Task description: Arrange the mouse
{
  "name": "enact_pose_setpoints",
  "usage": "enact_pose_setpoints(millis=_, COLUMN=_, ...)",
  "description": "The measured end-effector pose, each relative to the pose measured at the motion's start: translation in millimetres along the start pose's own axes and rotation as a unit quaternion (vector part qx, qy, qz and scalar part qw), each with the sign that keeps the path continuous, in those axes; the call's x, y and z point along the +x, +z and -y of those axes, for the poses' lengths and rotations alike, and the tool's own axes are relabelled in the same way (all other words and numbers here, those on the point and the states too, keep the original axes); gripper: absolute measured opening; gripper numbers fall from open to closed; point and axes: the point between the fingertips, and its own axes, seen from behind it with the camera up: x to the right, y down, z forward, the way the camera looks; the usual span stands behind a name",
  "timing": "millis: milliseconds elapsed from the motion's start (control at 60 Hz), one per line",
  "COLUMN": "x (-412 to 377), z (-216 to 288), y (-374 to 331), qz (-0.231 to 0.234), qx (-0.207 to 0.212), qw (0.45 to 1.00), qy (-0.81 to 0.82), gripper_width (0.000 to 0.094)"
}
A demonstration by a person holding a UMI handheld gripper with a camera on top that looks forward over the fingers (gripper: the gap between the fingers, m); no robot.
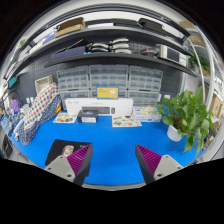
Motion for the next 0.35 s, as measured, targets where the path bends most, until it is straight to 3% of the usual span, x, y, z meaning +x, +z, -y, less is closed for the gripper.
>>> enact_pose_setpoints(millis=350, x=28.4, z=-26.5, y=-3.3, qz=-0.008, qx=-0.015, qw=1.0, qy=0.013, gripper_width=0.0858)
